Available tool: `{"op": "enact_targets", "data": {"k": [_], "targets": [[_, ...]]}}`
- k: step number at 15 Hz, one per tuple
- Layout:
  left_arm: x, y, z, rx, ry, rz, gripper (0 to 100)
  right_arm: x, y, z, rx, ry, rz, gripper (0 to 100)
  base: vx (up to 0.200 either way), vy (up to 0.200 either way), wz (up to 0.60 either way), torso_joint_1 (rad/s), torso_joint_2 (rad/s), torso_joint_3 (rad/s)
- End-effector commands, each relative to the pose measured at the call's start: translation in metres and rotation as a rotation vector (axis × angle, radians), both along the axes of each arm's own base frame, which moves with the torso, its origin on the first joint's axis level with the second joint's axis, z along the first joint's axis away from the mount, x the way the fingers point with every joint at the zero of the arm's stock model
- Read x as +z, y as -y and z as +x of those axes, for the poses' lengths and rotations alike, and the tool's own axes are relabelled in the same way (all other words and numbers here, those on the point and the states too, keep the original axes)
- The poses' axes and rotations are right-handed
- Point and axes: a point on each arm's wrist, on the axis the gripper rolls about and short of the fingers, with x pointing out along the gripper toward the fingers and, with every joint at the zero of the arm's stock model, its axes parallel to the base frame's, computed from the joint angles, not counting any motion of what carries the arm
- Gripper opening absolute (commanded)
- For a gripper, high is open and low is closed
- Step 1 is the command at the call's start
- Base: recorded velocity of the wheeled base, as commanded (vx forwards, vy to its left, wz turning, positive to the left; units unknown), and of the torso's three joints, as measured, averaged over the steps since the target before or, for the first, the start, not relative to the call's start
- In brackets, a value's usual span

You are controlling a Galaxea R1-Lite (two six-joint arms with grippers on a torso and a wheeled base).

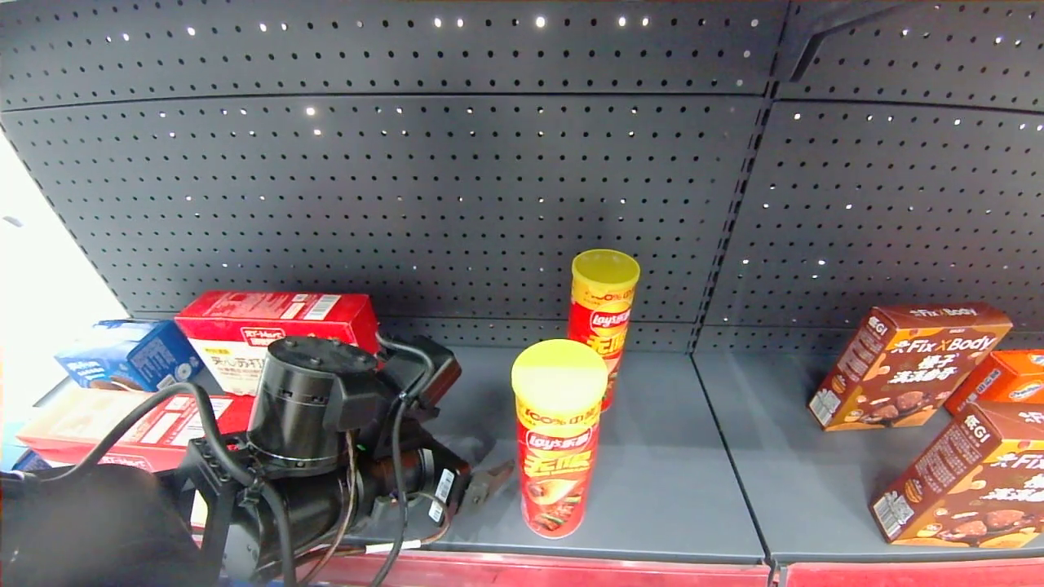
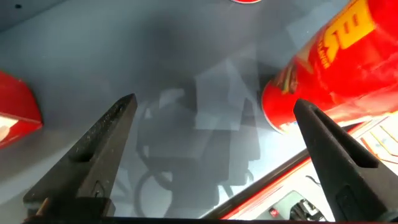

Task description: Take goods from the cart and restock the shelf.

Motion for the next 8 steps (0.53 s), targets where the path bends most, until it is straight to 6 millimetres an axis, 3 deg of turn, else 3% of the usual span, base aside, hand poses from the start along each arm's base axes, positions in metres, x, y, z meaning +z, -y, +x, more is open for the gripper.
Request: {"op": "enact_targets", "data": {"k": [1, 8], "targets": [[-0.0024, 0.0026, 0.0002, -0.007, -0.007, 0.006, 100, 0.0001, 0.0, 0.0001, 0.001, -0.001, 0.0, 100, 0.0, 0.0, 0.0, 0.0, 0.0, 0.0], [-0.0049, 0.0084, 0.008, -0.008, 0.016, -0.01, 100, 0.0001, 0.0, 0.0001, 0.0, -0.001, 0.0, 100, 0.0, 0.0, 0.0, 0.0, 0.0, 0.0]]}}
